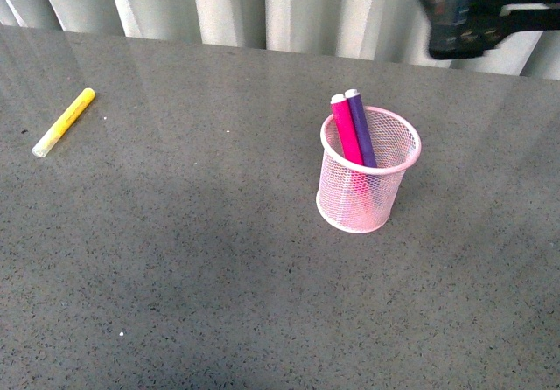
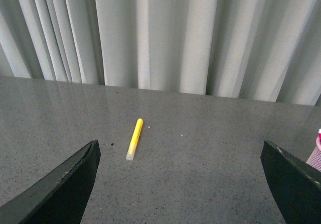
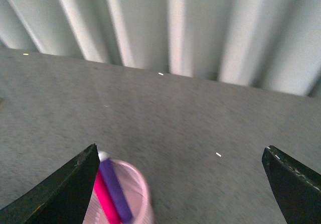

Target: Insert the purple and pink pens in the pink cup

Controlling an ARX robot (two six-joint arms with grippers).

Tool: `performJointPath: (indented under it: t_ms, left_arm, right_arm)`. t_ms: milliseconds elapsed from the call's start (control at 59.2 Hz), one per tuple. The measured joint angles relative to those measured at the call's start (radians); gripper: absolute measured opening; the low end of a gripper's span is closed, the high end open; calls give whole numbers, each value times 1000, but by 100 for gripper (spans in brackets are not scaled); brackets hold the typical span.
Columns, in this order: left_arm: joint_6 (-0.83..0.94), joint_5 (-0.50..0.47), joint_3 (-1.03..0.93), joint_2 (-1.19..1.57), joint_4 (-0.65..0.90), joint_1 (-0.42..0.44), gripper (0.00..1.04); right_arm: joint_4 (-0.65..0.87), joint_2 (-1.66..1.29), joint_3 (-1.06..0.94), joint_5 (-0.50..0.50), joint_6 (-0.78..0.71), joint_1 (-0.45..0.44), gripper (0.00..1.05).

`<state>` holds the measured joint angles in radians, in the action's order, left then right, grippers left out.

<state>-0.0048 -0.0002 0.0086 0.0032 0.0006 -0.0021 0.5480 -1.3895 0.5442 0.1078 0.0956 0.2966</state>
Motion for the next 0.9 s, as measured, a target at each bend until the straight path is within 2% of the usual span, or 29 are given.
performJointPath:
  t_ms: [68, 169, 253, 355, 490, 557, 659, 895]
  left_arm:
    - [0, 0, 0, 0, 0, 0, 98]
    - [0, 0, 0, 0, 0, 0, 98]
    - [0, 0, 0, 0, 0, 0, 98]
    - [0, 1, 0, 0, 0, 0, 98]
    - [0, -2, 0, 0, 0, 0, 98]
    - [0, -2, 0, 1, 0, 0, 98]
    - [0, 0, 0, -1, 0, 0, 98]
    - [0, -2, 0, -1, 0, 0, 98]
  right_arm:
    - [-150, 125, -31, 27, 18, -62, 98]
    - [-424, 351, -93, 15, 47, -180, 98]
    - [-491, 430, -109, 18, 61, -208, 98]
    - [-459, 436, -118, -2, 56, -209, 96]
    - [39, 438, -309, -48, -48, -219, 74]
    - [135, 475, -349, -102, -70, -260, 63]
    - [142, 546, -387, -101, -85, -294, 44]
    - [76, 668, -455, -109, -94, -296, 3]
